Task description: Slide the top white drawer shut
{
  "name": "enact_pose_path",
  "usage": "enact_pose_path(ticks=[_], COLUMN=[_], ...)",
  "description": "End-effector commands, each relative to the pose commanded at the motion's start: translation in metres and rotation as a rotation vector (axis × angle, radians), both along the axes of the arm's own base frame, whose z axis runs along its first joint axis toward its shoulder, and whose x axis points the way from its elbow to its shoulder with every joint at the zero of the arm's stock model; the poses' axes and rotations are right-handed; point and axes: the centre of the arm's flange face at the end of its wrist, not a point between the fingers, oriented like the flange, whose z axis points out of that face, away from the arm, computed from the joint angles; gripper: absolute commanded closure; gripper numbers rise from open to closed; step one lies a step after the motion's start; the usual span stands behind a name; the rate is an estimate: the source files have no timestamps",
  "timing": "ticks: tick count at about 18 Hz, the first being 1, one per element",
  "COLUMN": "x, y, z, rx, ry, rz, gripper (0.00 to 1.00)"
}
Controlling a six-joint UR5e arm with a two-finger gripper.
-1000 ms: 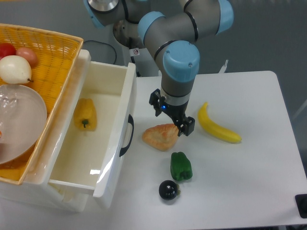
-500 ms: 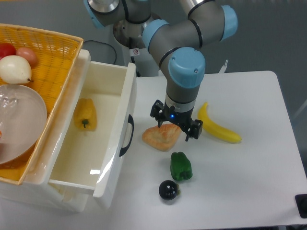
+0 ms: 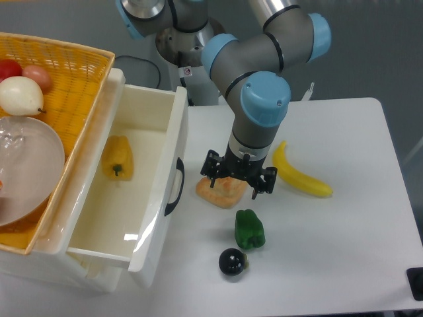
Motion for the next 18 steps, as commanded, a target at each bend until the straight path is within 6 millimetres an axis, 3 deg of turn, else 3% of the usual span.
enact_pose_path(ticks=[13, 18], x=[-0.010, 0.000], y=[0.011, 0.023], z=[-0.003, -0.014], rx=[0.035, 0.033], ry=[0.059, 0.061], rz=[0.061, 0.037], gripper=[0.00, 0.00])
